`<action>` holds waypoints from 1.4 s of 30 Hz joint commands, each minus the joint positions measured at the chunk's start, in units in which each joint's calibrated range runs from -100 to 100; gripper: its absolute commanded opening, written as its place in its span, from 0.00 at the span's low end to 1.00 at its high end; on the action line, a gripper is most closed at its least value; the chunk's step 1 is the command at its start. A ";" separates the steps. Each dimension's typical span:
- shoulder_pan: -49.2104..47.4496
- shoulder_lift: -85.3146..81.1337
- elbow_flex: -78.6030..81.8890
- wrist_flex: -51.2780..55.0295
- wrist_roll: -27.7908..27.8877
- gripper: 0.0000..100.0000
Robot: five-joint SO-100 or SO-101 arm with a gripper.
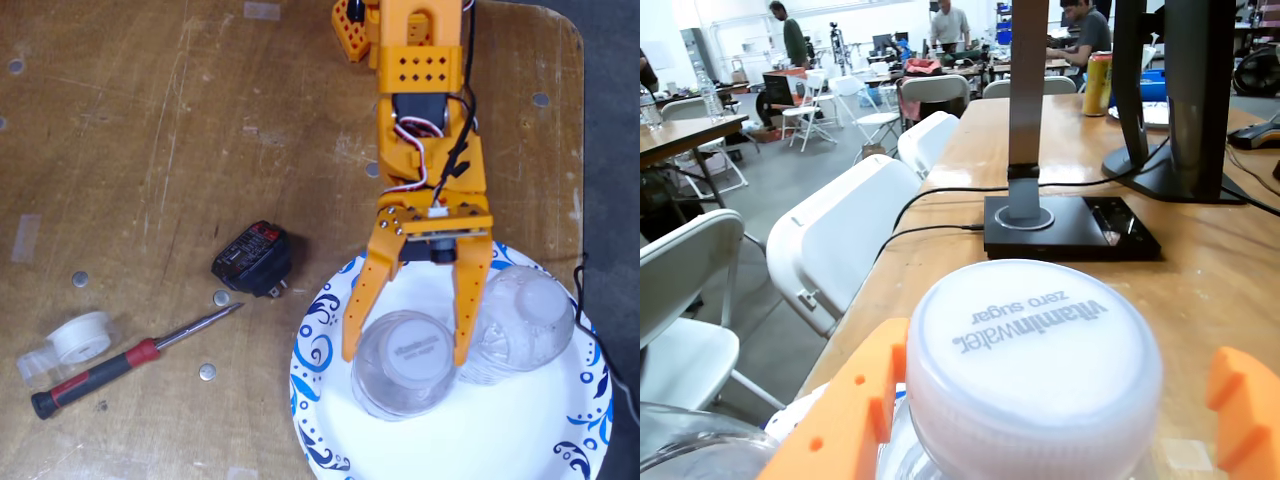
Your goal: Move the bottles to the plate
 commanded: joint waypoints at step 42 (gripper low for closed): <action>5.22 -71.68 35.47 26.71 -2.50 0.14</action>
